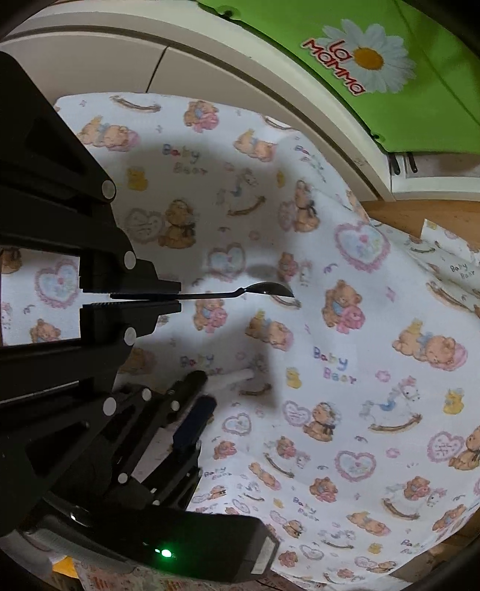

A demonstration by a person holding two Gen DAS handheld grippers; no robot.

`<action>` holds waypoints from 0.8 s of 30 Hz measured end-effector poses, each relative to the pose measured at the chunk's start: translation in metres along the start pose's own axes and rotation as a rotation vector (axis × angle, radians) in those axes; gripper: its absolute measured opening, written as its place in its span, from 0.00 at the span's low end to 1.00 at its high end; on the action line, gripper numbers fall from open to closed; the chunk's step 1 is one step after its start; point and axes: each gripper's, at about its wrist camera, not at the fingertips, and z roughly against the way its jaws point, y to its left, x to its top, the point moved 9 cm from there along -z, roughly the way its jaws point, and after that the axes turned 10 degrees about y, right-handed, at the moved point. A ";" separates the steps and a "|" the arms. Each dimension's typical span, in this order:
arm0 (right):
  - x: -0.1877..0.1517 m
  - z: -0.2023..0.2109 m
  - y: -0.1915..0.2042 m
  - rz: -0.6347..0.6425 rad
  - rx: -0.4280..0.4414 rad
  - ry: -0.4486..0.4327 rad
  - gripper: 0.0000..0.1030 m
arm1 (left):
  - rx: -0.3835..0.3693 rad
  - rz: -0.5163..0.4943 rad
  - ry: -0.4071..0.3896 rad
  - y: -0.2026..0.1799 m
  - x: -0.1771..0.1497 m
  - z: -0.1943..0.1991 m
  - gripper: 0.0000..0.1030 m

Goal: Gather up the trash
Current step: 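Grasp the small white stick beside the spoon with the right tool, then carry the white stick with the right tool while the left tool carries the spoon to the basket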

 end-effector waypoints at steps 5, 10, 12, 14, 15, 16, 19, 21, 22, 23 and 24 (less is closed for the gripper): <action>0.000 0.000 0.007 0.058 -0.002 -0.021 0.15 | 0.008 0.029 -0.010 0.005 -0.010 0.007 0.03; -0.009 0.002 0.005 0.112 -0.014 0.019 0.14 | 0.048 0.061 -0.031 0.011 -0.006 0.007 0.02; -0.013 0.003 -0.007 0.053 0.022 0.038 0.14 | 0.050 0.079 -0.025 0.012 -0.005 0.003 0.02; -0.010 0.002 -0.021 -0.001 0.045 0.052 0.14 | 0.042 0.087 -0.023 0.009 -0.004 0.002 0.02; -0.010 0.003 -0.026 -0.023 0.044 0.056 0.14 | 0.039 0.083 -0.027 0.007 -0.004 0.002 0.02; -0.011 0.005 -0.029 -0.033 0.049 0.054 0.14 | 0.041 0.076 -0.034 0.003 -0.002 0.004 0.02; -0.013 0.015 -0.034 -0.027 0.056 0.036 0.14 | 0.060 0.031 -0.068 -0.008 0.002 0.011 0.02; -0.017 0.027 -0.036 -0.025 0.070 0.017 0.14 | 0.076 -0.003 -0.090 -0.015 0.001 0.018 0.02; -0.018 0.032 -0.038 -0.025 0.084 0.008 0.14 | 0.079 -0.016 -0.098 -0.017 0.002 0.020 0.02; -0.022 0.039 -0.041 -0.033 0.104 -0.002 0.14 | 0.081 -0.032 -0.108 -0.019 0.000 0.024 0.02; -0.026 0.046 -0.046 -0.047 0.122 -0.008 0.14 | 0.085 -0.045 -0.117 -0.021 0.000 0.028 0.02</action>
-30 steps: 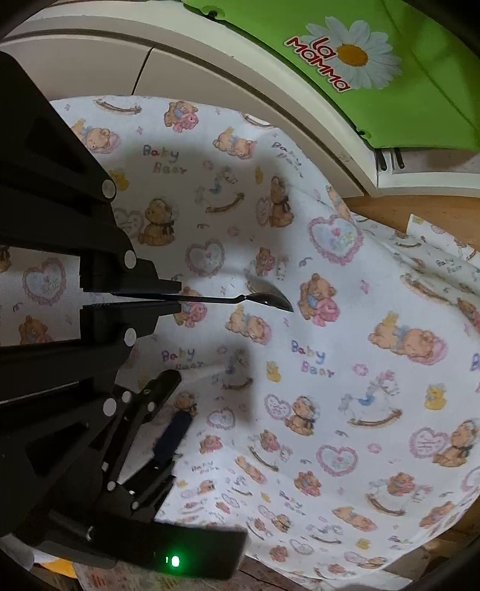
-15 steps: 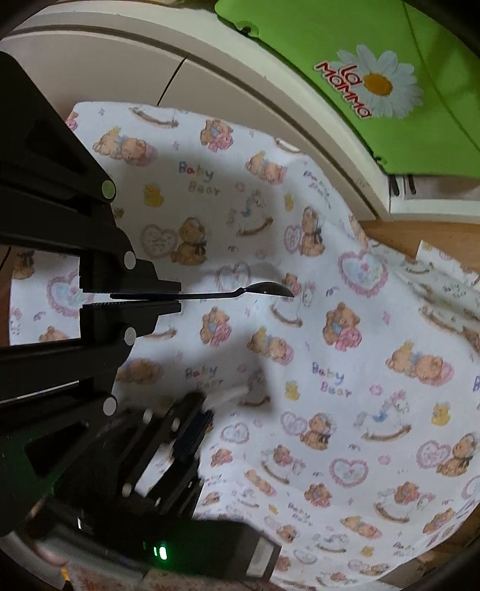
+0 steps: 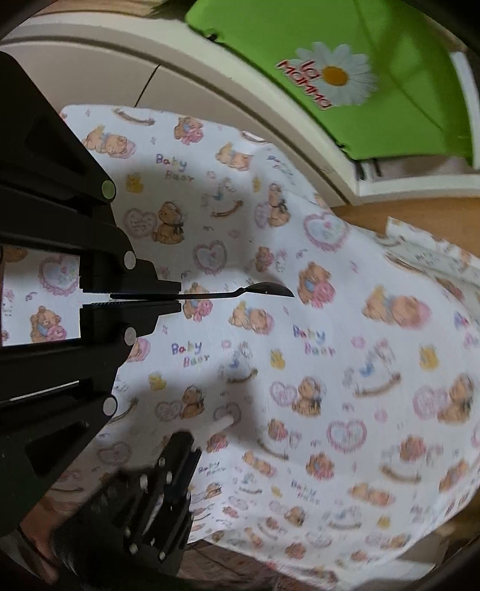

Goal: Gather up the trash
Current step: 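Carry the white stick with the right tool while the left tool carries the spoon to the basket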

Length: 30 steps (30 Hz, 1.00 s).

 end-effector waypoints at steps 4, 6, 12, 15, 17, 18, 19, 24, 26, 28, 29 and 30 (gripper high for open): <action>-0.020 0.032 -0.019 -0.044 0.064 -0.034 0.14 | 0.004 -0.032 -0.055 0.003 0.001 0.018 0.02; -0.028 0.053 -0.026 -0.065 0.098 -0.084 0.14 | -0.006 -0.038 -0.084 0.004 0.001 0.027 0.02; -0.032 0.101 -0.014 -0.112 0.255 -0.178 0.14 | -0.027 -0.064 -0.120 -0.009 -0.006 0.047 0.02; -0.048 0.121 -0.004 -0.100 0.255 -0.202 0.14 | -0.053 -0.118 -0.140 -0.024 -0.021 0.071 0.02; -0.056 0.131 0.004 -0.071 0.241 -0.210 0.14 | -0.063 -0.120 -0.131 -0.028 -0.032 0.084 0.02; -0.059 0.135 0.009 -0.063 0.240 -0.212 0.14 | -0.089 -0.118 -0.124 -0.030 -0.038 0.091 0.02; -0.062 0.136 0.012 -0.063 0.242 -0.214 0.14 | -0.119 -0.112 -0.123 -0.032 -0.044 0.099 0.02; -0.083 0.160 0.024 -0.098 0.260 -0.219 0.14 | -0.087 -0.097 -0.094 -0.037 -0.069 0.122 0.02; -0.091 0.168 0.029 -0.086 0.240 -0.233 0.14 | -0.116 -0.086 -0.103 -0.039 -0.078 0.129 0.02; -0.099 0.172 0.033 -0.081 0.228 -0.231 0.14 | -0.109 -0.072 -0.111 -0.036 -0.088 0.131 0.02; -0.103 0.173 0.035 -0.082 0.231 -0.228 0.14 | -0.101 -0.064 -0.115 -0.035 -0.094 0.130 0.02; -0.109 0.173 0.038 -0.086 0.237 -0.223 0.14 | -0.087 -0.053 -0.120 -0.033 -0.101 0.129 0.02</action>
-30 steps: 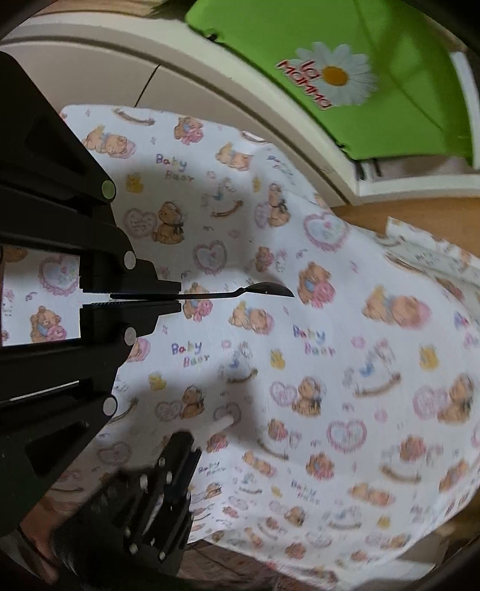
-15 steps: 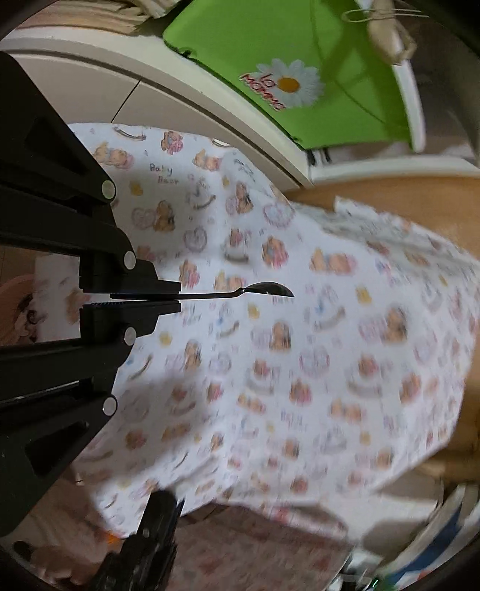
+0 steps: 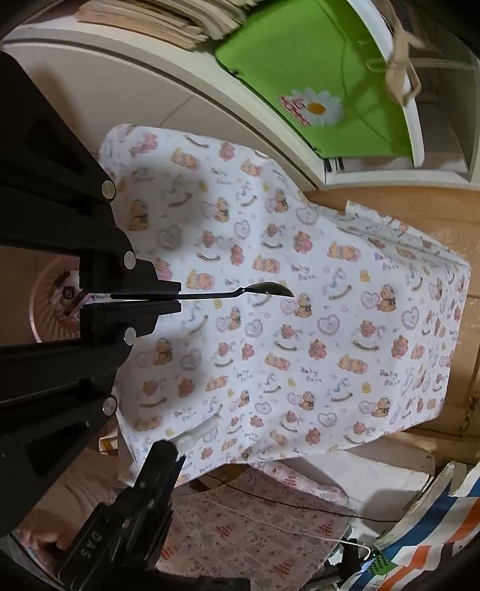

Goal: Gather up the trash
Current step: 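Carry the white stick with the right tool while the left tool carries the spoon to the basket, then open the right tool over the basket while the left tool releases the spoon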

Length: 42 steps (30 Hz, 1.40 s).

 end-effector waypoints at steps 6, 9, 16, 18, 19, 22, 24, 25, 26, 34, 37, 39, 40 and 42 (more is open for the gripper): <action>-0.043 -0.015 0.009 0.064 -0.018 0.084 0.14 | 0.014 -0.054 0.004 -0.002 -0.041 -0.016 0.03; -0.057 -0.030 0.004 0.092 -0.057 0.135 0.14 | 0.008 -0.079 0.039 -0.006 -0.053 -0.025 0.03; -0.093 -0.068 -0.006 0.057 -0.031 0.323 0.14 | -0.073 -0.091 0.300 -0.013 -0.102 -0.067 0.03; -0.110 -0.081 -0.002 0.114 -0.067 0.392 0.14 | -0.040 -0.137 0.327 -0.016 -0.117 -0.076 0.02; -0.113 -0.083 0.000 0.143 -0.083 0.390 0.14 | -0.029 -0.160 0.352 -0.018 -0.124 -0.081 0.03; -0.123 -0.098 -0.005 0.134 -0.109 0.434 0.14 | -0.038 -0.153 0.414 -0.018 -0.140 -0.097 0.03; -0.128 -0.106 -0.015 0.082 -0.100 0.462 0.14 | -0.046 -0.135 0.467 -0.017 -0.151 -0.113 0.03; -0.130 -0.110 -0.018 0.074 -0.102 0.471 0.14 | -0.051 -0.129 0.485 -0.016 -0.155 -0.120 0.03; -0.132 -0.115 -0.021 0.075 -0.110 0.477 0.14 | -0.050 -0.122 0.498 -0.015 -0.157 -0.127 0.03; -0.153 -0.160 -0.047 -0.046 -0.163 0.585 0.14 | -0.004 -0.098 0.554 -0.012 -0.174 -0.187 0.03; -0.155 -0.170 -0.060 -0.071 -0.204 0.576 0.14 | 0.022 -0.079 0.592 -0.003 -0.179 -0.200 0.04; -0.155 -0.176 -0.066 -0.111 -0.211 0.537 0.14 | 0.019 -0.055 0.608 0.002 -0.181 -0.207 0.05; -0.155 -0.178 -0.068 -0.112 -0.230 0.521 0.14 | 0.019 -0.046 0.612 0.005 -0.182 -0.209 0.06; -0.154 -0.181 -0.070 -0.085 -0.277 0.484 0.14 | 0.031 -0.048 0.616 0.009 -0.183 -0.213 0.07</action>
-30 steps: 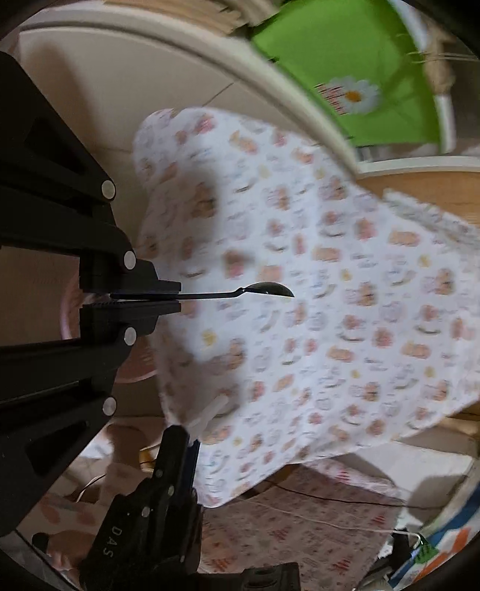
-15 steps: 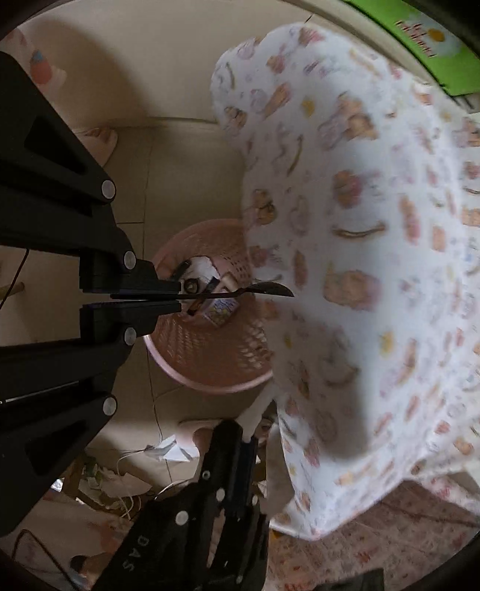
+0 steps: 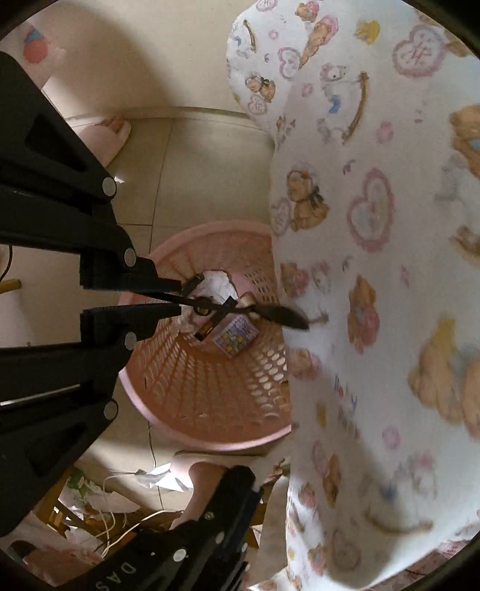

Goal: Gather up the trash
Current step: 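Open the right tool over the basket while the left tool releases the spoon, then raise both open tools back over the table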

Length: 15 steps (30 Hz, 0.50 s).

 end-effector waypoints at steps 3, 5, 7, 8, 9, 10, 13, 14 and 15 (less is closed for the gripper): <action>0.000 -0.005 0.002 0.017 -0.034 -0.018 0.14 | 0.005 0.023 0.015 0.008 -0.003 -0.005 0.13; -0.002 -0.010 0.004 0.024 -0.039 -0.009 0.14 | 0.002 0.038 0.023 0.011 -0.005 -0.006 0.30; -0.005 -0.014 0.002 0.017 -0.048 0.000 0.14 | 0.016 0.051 0.007 0.016 -0.004 -0.003 0.40; -0.004 -0.015 0.002 0.011 -0.035 0.007 0.14 | 0.021 0.053 0.001 0.017 -0.004 0.000 0.43; -0.004 -0.016 0.002 -0.001 -0.016 0.018 0.15 | 0.026 0.057 -0.001 0.018 -0.005 0.002 0.48; -0.003 -0.017 0.001 -0.010 -0.014 0.021 0.17 | 0.028 0.063 -0.002 0.020 -0.006 0.005 0.50; 0.003 -0.010 -0.006 -0.026 -0.034 0.000 0.30 | 0.039 0.075 -0.026 0.023 -0.006 0.020 0.52; 0.004 -0.005 -0.008 -0.035 -0.035 -0.011 0.35 | 0.045 0.077 -0.042 0.024 -0.007 0.027 0.53; 0.006 0.000 -0.009 -0.046 -0.030 -0.020 0.39 | 0.051 0.082 -0.065 0.024 -0.007 0.036 0.56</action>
